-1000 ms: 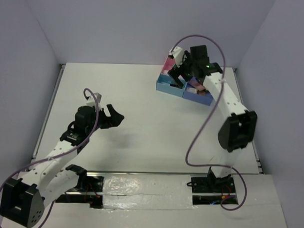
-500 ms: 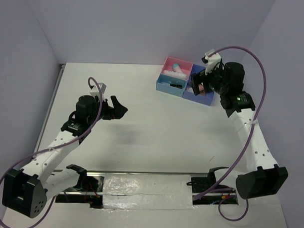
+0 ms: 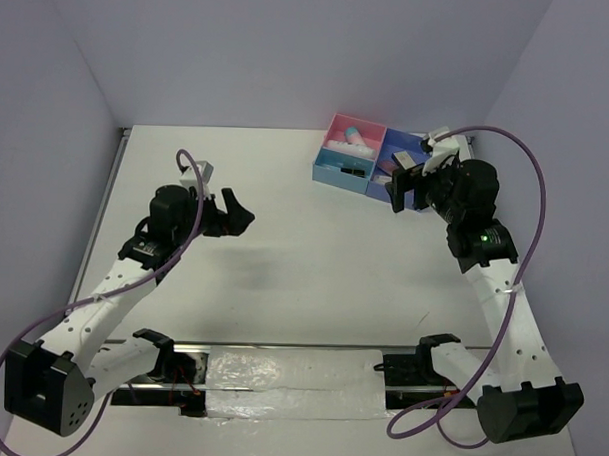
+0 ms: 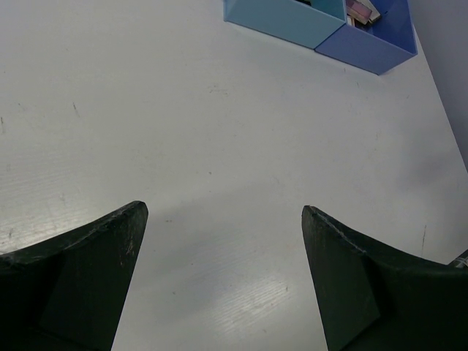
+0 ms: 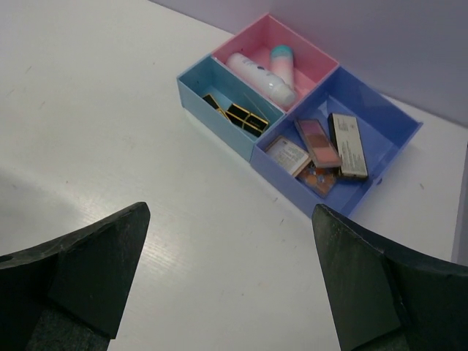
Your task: Organize the makeup
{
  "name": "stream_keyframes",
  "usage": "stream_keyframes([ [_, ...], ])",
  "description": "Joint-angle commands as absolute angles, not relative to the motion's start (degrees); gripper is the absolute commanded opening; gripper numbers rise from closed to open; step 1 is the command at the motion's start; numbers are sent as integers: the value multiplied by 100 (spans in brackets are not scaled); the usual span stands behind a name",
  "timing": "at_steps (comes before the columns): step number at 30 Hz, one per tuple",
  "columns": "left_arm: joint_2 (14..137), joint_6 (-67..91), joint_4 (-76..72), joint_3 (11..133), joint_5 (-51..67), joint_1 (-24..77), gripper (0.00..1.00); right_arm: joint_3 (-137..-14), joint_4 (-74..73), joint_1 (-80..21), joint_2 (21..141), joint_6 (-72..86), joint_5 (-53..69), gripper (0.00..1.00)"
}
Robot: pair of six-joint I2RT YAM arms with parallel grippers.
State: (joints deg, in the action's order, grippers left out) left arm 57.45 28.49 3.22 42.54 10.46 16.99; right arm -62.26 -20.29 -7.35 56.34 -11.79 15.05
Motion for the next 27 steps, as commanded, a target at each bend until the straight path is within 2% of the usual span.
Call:
stream_keyframes([
  [1,5555,2786,272,4491,1090,1661,99,-6021,-1591,-738,5432,-713,941,100],
  [10,5291,2821,352,4412,949,1670,99,-5739,-1433,-729,5300,-150,572,100],
  [27,5098,2865,369,4210,870,1661,99,-5590,-1433,-677,5265,-97,483,100],
])
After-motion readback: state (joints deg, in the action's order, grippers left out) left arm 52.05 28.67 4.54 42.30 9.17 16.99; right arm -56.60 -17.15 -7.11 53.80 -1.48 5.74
